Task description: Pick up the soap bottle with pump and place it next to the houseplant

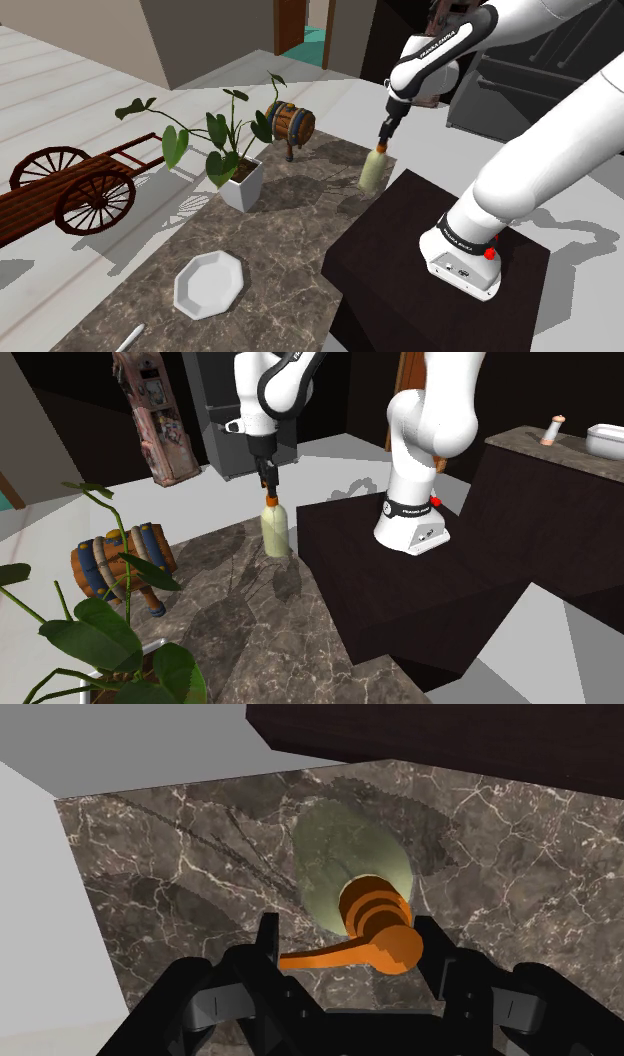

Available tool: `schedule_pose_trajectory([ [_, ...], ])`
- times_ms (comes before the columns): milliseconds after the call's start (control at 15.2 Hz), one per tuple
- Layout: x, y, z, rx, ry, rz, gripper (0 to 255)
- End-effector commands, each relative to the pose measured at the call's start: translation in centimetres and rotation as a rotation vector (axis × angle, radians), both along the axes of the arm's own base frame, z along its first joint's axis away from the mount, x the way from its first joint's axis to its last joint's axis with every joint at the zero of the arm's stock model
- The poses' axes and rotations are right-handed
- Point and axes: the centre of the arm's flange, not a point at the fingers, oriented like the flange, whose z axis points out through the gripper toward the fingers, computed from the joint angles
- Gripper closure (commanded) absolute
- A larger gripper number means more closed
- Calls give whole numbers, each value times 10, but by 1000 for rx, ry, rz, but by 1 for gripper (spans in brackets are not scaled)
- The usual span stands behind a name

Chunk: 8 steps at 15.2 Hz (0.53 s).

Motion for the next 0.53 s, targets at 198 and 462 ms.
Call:
schedule_pose_trajectory([
  [198,0,0,27,0,0,0,255],
  [462,0,0,49,0,0,0,255],
])
